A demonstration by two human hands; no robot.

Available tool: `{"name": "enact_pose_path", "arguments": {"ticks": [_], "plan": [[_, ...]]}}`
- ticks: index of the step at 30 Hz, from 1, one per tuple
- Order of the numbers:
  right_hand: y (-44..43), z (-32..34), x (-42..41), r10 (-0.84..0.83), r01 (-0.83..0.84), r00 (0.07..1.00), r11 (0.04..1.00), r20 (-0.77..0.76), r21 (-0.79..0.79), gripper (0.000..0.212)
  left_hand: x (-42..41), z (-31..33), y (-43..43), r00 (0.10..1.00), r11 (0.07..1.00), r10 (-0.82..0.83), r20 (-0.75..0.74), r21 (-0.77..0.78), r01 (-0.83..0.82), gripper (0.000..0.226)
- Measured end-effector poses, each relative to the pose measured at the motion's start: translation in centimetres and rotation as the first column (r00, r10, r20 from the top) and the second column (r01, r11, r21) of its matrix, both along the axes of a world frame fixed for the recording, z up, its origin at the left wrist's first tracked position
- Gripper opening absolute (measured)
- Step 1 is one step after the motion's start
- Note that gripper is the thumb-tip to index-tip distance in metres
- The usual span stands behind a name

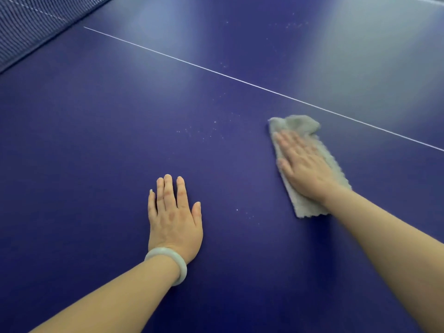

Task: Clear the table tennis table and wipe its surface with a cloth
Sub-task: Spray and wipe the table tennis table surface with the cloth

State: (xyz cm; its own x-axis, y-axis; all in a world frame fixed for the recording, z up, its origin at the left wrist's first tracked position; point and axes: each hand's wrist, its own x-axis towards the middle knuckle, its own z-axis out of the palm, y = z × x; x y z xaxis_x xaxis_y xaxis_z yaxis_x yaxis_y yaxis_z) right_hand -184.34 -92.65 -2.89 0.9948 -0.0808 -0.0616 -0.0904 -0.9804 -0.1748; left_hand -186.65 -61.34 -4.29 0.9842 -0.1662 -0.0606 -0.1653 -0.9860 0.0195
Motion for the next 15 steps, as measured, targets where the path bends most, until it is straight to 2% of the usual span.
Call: {"name": "enact_pose_path", "arguments": {"ticks": [2, 4, 7, 9, 12, 15], "plan": [[-3.4, 0.0, 0.3, -0.255, 0.255, 0.967, 0.967, 0.014, 0.009, 0.061, 0.0, -0.1, 0.0, 1.000, 1.000, -0.003, -0.004, -0.004, 0.003, 0.068], [-5.7, 0.0, 1.9, -0.445, 0.445, 0.895, 0.895, -0.029, 0.022, 0.060, 0.1, -0.2, 0.0, 1.000, 1.000, 0.005, 0.002, 0.004, -0.005, 0.069], [-5.6, -0.1, 6.4, -0.523, 0.525, 0.851, 0.850, -0.045, 0.045, 0.060, 0.0, -0.2, 0.0, 1.000, 1.000, 0.005, -0.006, 0.027, -0.005, 0.072], [-3.5, -0.2, 9.2, -0.428, 0.431, 0.902, 0.900, -0.051, 0.063, 0.058, 0.0, -0.1, 0.0, 1.000, 1.000, -0.005, -0.014, 0.029, 0.005, 0.074], [1.6, 0.1, 10.4, -0.072, 0.075, 0.996, 0.995, -0.043, 0.072, 0.055, 0.0, 0.0, 0.0, 1.000, 1.000, -0.002, -0.009, 0.019, 0.002, 0.075], [3.5, 0.4, 6.4, 0.273, -0.270, 0.962, 0.956, -0.016, 0.112, 0.053, 0.0, 0.2, 0.0, 1.000, 1.000, 0.003, -0.010, 0.015, -0.003, 0.070]]}}
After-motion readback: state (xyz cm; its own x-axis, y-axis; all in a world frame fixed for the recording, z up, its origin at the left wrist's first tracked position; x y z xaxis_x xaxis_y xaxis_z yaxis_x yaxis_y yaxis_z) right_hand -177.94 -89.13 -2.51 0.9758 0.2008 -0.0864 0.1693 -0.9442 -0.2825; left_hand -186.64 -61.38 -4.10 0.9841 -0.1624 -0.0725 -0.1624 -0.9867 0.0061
